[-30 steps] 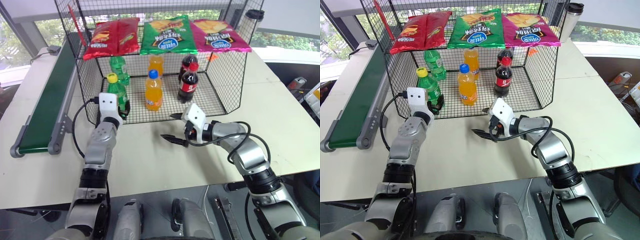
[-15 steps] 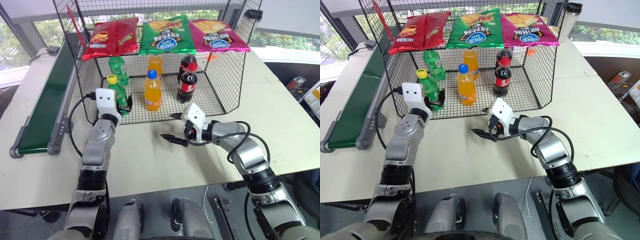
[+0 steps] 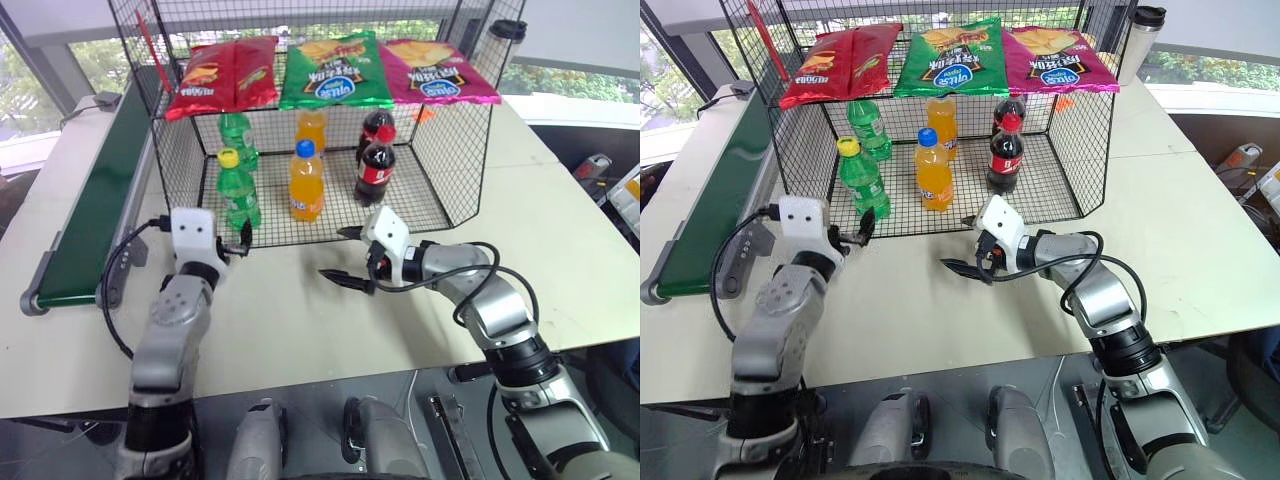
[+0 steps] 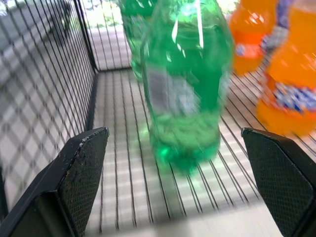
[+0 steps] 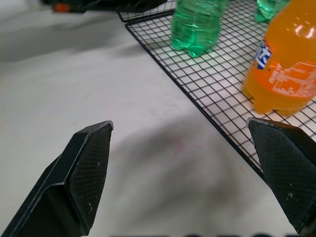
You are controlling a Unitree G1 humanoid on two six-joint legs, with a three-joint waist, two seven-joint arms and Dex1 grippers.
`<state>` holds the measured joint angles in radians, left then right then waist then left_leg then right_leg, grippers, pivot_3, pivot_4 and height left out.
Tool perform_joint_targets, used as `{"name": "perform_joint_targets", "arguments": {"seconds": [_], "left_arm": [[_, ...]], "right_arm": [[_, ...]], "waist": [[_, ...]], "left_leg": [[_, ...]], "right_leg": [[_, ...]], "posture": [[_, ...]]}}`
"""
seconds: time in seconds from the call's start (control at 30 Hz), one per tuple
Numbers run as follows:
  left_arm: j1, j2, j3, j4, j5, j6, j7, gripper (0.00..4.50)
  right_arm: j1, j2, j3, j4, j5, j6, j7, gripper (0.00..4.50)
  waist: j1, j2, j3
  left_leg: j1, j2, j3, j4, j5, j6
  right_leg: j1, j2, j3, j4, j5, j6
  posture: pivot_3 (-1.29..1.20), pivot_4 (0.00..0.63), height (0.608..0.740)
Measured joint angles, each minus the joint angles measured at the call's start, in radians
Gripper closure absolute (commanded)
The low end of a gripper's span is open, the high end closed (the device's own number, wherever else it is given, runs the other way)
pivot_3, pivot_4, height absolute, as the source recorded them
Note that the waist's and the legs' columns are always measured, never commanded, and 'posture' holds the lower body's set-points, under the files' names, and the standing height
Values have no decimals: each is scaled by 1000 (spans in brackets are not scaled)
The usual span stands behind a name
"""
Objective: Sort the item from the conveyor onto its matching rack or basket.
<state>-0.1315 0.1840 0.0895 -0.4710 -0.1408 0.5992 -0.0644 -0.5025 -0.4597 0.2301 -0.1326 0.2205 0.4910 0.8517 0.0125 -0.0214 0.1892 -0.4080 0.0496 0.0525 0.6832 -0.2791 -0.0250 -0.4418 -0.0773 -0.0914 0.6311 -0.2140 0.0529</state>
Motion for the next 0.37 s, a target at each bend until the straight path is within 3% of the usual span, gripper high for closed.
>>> {"name": "perform_joint_targets", "arguments": {"seconds": [0.17,0.37], "left_arm": [[167,30,-21,-137,-22,56,-44,33],[240,46,-13,-215,-48,86,-67,33]], "right_arm": [[0,2,-1,-11,15,0,18,0],[0,3,-1,-11,19,-3,23,0]], "waist": [[-1,0,0],[0,0,0]], "left_leg": [[0,0,0,0,0,0],[0,0,0,0,0,0]], "right_leg": [[0,0,0,0,0,0],[0,0,0,0,-2,-3]], "posture": [[0,150,740],[0,150,740]]}}
